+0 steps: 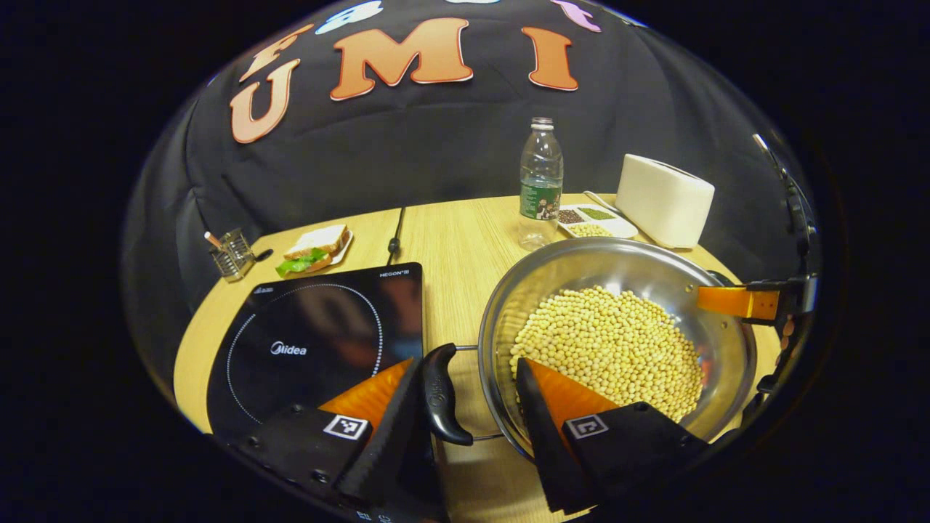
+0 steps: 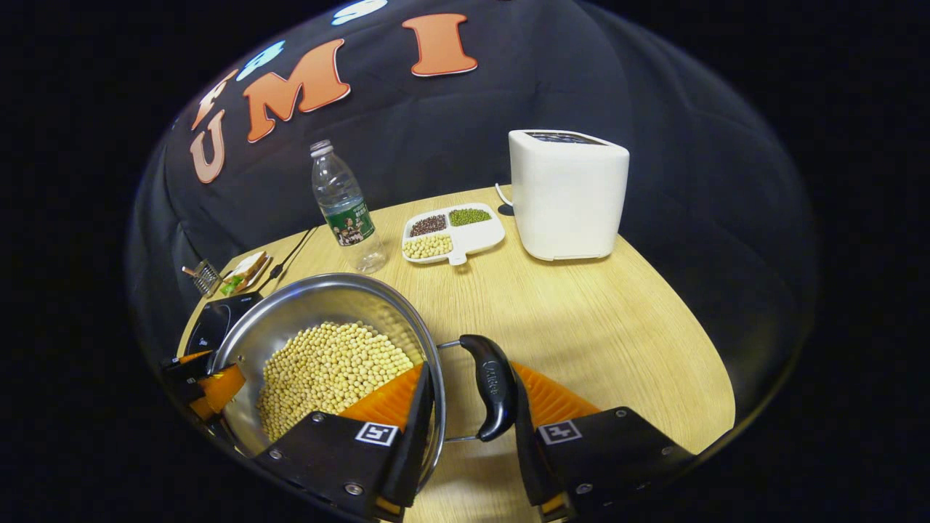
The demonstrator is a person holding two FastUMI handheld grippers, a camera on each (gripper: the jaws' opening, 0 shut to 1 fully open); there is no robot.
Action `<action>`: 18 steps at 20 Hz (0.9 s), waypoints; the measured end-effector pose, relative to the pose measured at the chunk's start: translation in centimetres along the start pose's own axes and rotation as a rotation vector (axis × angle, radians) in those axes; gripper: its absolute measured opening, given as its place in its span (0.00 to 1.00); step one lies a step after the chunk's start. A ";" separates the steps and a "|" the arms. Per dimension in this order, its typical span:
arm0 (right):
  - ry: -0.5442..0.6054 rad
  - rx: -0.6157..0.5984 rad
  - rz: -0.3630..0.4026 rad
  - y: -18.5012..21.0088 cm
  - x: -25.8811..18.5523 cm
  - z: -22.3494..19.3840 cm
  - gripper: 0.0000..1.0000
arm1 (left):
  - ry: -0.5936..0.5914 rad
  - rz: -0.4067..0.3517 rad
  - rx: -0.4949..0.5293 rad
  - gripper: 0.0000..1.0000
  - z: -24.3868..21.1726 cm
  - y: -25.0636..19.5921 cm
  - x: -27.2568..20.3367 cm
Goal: First push the handle of the pot to place it horizontally, then grasp the pot with both hands and set it on the induction cooktop.
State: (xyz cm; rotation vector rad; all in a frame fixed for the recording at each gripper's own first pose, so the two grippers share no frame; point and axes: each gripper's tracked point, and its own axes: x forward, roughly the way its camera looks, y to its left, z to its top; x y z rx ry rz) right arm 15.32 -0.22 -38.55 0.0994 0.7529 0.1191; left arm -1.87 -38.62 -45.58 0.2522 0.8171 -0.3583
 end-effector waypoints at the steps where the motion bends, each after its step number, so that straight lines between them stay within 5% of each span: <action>1: -0.007 0.003 0.003 -0.1 -0.2 0.1 0.54 | -0.012 0.000 0.008 0.83 0.5 -0.1 -0.2; 7: -0.016 0.067 -0.008 -0.1 -0.7 -0.2 0.42 | 0.056 -0.003 -0.035 0.58 0.5 -0.1 0.4; 18: -0.103 0.075 -0.036 1.2 -6.4 3.7 0.40 | 0.067 -0.062 -0.130 0.56 2.4 0.9 -3.3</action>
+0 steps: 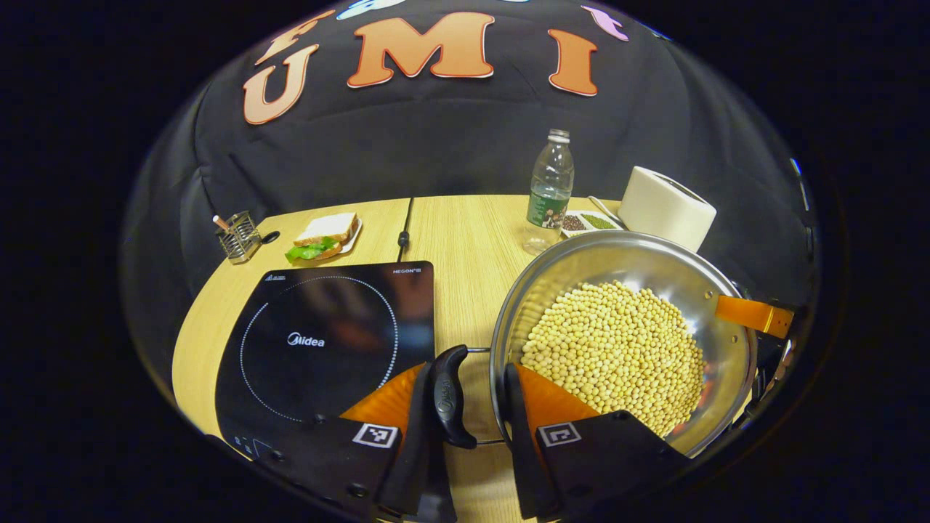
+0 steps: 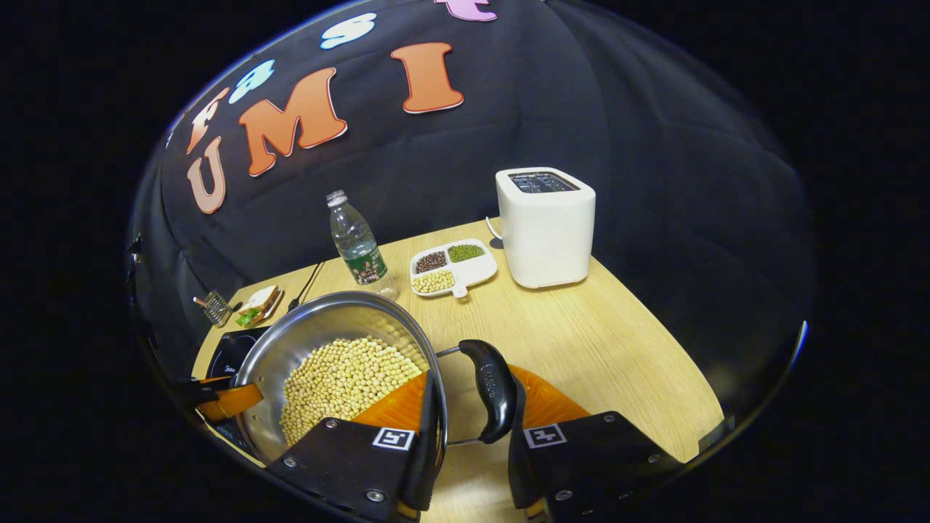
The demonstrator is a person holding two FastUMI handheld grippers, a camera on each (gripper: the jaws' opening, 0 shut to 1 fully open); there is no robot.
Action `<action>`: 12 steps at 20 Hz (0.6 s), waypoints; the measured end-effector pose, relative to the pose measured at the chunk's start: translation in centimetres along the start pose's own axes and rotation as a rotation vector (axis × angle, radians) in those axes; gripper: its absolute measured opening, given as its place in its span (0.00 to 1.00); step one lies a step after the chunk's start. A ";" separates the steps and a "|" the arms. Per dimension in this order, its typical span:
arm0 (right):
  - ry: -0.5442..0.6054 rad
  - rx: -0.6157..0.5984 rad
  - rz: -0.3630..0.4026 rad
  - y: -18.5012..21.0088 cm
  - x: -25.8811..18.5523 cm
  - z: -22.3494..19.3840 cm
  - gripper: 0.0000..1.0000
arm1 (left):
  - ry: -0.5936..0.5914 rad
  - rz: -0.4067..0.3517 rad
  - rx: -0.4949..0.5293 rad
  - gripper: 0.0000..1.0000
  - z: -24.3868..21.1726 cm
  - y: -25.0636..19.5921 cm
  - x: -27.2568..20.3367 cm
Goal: First push the handle of the pot to place it horizontally, then grasp the pot with both hands and set it on the induction cooktop.
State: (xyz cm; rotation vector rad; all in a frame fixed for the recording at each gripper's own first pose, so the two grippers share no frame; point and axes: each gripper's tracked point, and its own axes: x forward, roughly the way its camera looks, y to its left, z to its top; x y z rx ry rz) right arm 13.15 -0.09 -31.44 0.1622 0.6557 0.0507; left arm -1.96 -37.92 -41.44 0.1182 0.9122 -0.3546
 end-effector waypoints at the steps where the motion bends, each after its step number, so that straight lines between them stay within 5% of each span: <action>1: -0.007 0.004 0.003 0.5 -0.4 0.3 0.40 | -0.003 -0.003 -0.003 0.56 0.6 0.4 -0.5; 12: -0.043 0.018 0.078 8.7 -3.4 3.2 0.40 | -0.062 0.042 -0.026 0.54 4.9 8.0 -5.7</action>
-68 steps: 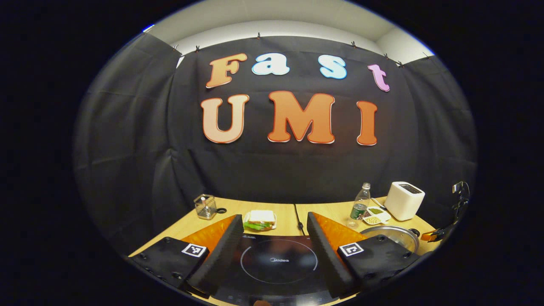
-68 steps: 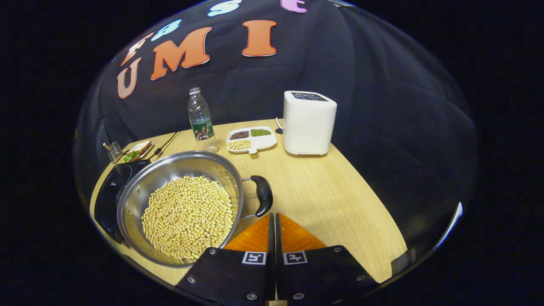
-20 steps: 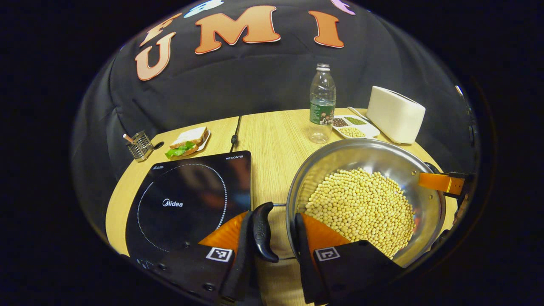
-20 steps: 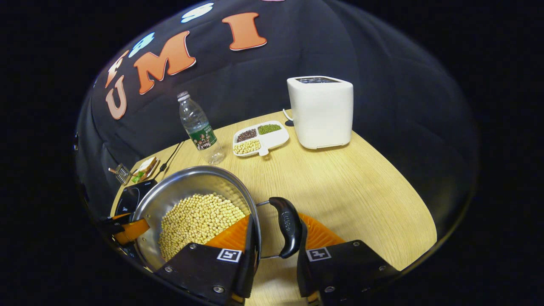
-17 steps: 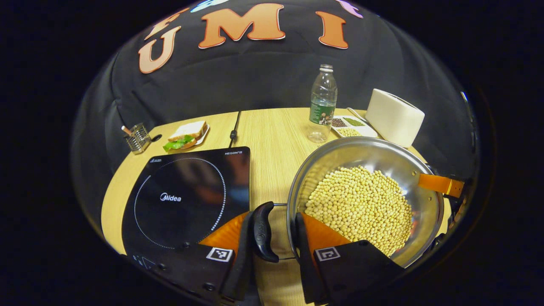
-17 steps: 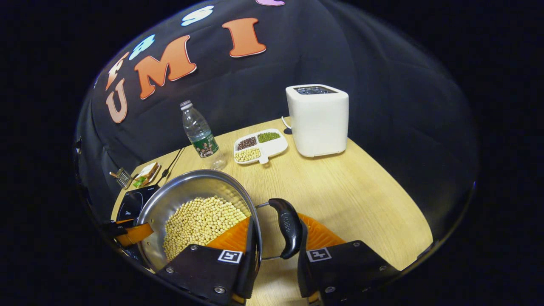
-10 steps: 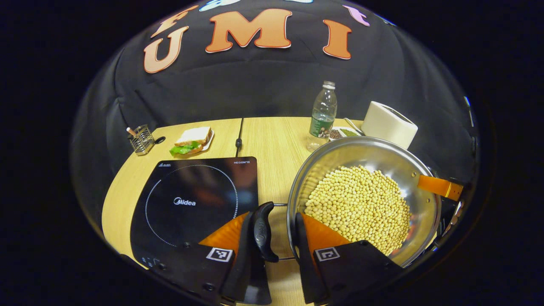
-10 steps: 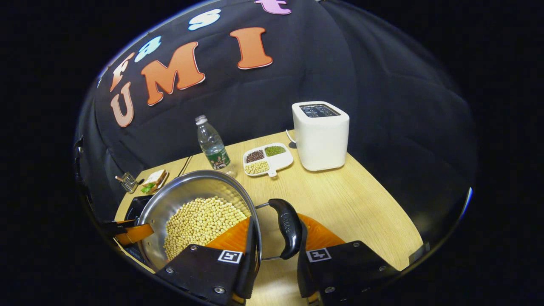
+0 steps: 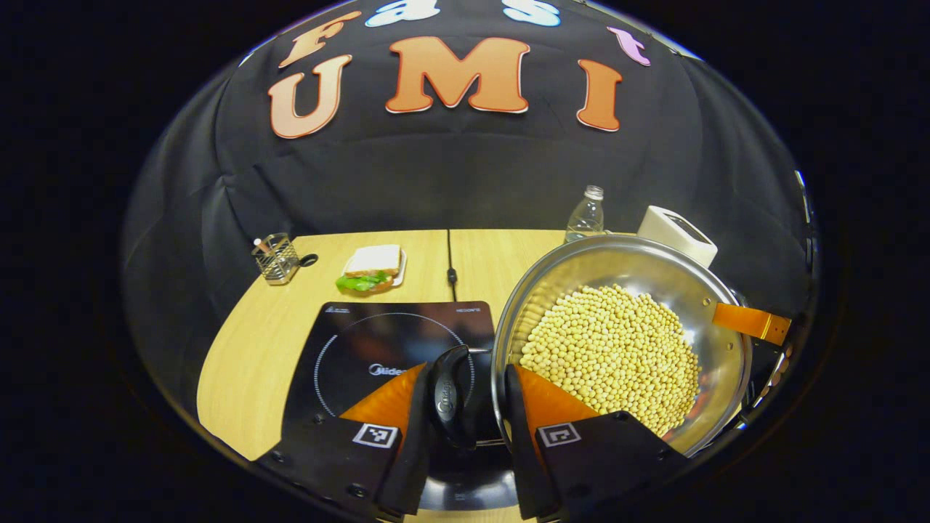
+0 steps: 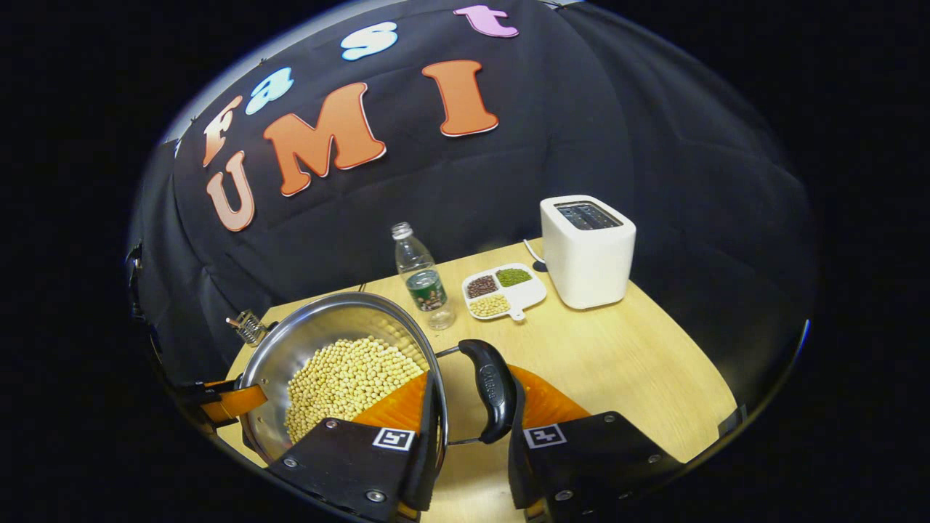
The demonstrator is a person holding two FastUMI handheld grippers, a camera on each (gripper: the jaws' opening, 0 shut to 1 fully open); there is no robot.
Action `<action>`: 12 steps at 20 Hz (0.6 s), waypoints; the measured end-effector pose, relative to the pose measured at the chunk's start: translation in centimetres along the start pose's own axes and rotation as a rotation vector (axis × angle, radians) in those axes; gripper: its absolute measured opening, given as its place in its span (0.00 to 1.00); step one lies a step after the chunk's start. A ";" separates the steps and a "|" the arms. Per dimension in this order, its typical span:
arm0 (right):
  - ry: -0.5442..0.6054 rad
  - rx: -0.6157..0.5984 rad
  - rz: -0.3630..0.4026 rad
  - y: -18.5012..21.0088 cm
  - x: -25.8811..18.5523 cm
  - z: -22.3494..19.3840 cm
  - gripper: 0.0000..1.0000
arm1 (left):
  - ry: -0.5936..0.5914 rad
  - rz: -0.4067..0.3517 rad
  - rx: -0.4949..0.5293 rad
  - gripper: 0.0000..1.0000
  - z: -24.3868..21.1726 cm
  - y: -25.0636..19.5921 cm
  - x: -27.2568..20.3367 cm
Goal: First push the handle of the pot to place it horizontally, then grasp the pot with both hands and set it on the induction cooktop.
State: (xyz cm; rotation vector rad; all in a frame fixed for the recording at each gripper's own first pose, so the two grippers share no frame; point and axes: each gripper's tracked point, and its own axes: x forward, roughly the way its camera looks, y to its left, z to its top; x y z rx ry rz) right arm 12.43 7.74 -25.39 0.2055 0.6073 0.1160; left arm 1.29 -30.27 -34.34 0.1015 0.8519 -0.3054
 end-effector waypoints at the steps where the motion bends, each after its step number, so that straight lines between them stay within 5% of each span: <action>1: 0.001 -0.002 0.009 1.1 0.0 -0.1 0.40 | 0.003 0.007 -0.006 0.53 0.1 1.0 -0.3; 12: 0.051 -0.052 0.117 13.3 2.0 -2.3 0.40 | 0.019 0.099 -0.080 0.53 -0.5 14.1 -2.0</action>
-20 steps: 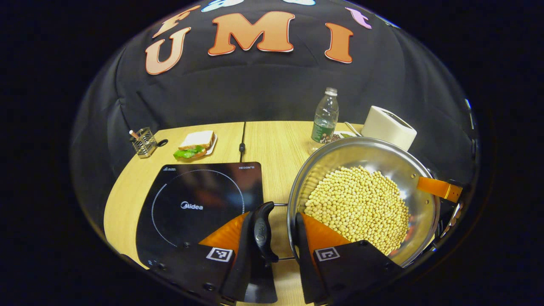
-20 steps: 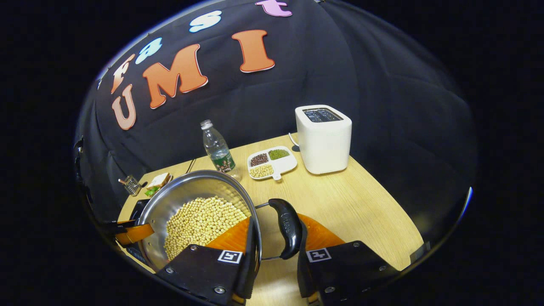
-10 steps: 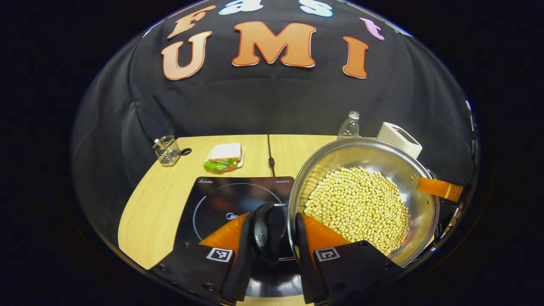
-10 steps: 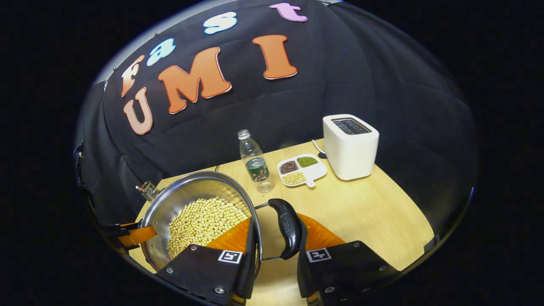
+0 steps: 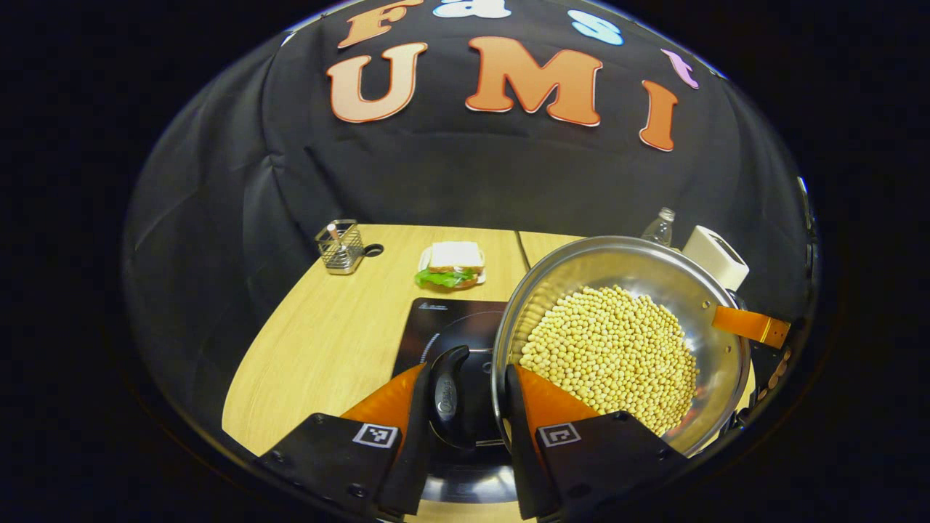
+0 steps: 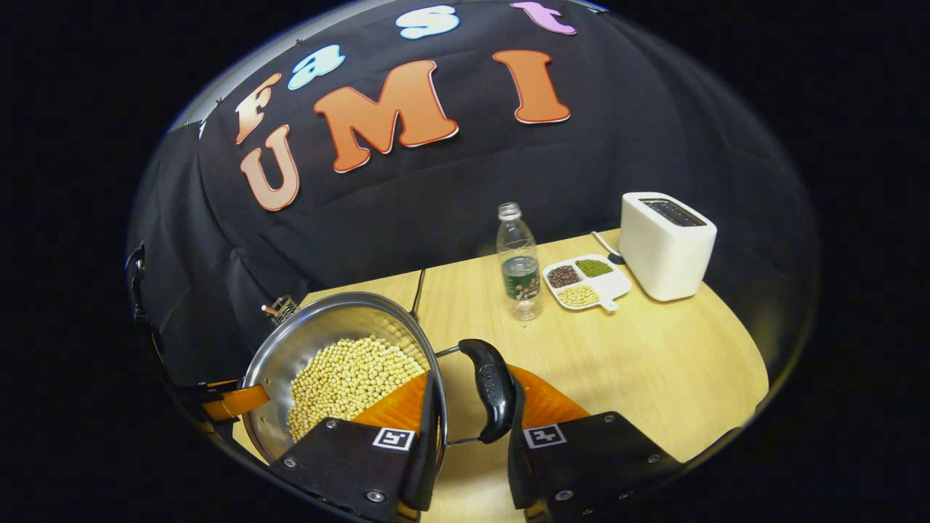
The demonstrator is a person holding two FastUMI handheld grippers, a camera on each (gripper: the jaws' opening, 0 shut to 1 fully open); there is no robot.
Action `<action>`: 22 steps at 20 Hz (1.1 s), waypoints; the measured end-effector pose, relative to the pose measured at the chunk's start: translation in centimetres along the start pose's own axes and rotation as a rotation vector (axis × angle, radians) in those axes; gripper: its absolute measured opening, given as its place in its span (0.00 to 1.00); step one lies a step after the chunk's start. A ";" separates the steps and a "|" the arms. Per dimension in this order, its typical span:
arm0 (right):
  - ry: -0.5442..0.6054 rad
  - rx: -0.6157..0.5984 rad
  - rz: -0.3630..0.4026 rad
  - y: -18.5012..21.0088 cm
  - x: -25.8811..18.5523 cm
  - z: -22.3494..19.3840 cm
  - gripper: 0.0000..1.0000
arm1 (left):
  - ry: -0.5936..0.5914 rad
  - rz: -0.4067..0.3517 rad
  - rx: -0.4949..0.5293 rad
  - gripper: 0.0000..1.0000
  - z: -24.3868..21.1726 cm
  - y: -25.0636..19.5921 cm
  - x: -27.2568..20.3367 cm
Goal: First push the handle of the pot to place it horizontally, then grasp the pot with both hands and set it on the induction cooktop.
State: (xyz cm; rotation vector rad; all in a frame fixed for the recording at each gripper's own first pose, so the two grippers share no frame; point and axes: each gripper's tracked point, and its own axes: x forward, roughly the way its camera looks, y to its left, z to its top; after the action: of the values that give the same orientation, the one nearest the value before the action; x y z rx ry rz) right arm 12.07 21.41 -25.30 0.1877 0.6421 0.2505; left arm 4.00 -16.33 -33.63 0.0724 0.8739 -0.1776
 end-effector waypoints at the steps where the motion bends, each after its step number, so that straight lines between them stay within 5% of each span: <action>1: 0.011 -0.002 0.008 0.9 0.5 -0.6 0.40 | 0.004 0.008 -0.003 0.56 0.0 1.1 0.1; 11: 0.089 -0.017 0.033 5.5 3.9 -4.2 0.41 | 0.084 0.039 -0.040 0.53 -2.4 7.2 3.0; 16: 0.123 -0.018 0.029 6.2 5.0 -5.6 0.41 | 0.120 0.038 -0.054 0.59 -2.8 6.8 3.3; 22: 0.140 -0.010 0.022 6.4 5.4 -5.9 0.41 | 0.128 0.039 -0.054 0.53 -2.4 7.0 3.1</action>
State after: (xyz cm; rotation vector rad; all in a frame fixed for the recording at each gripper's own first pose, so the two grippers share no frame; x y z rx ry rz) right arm 11.49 29.59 -31.43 0.1691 0.7774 0.2899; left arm 5.44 -9.53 -37.59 0.0506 1.0040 -0.1134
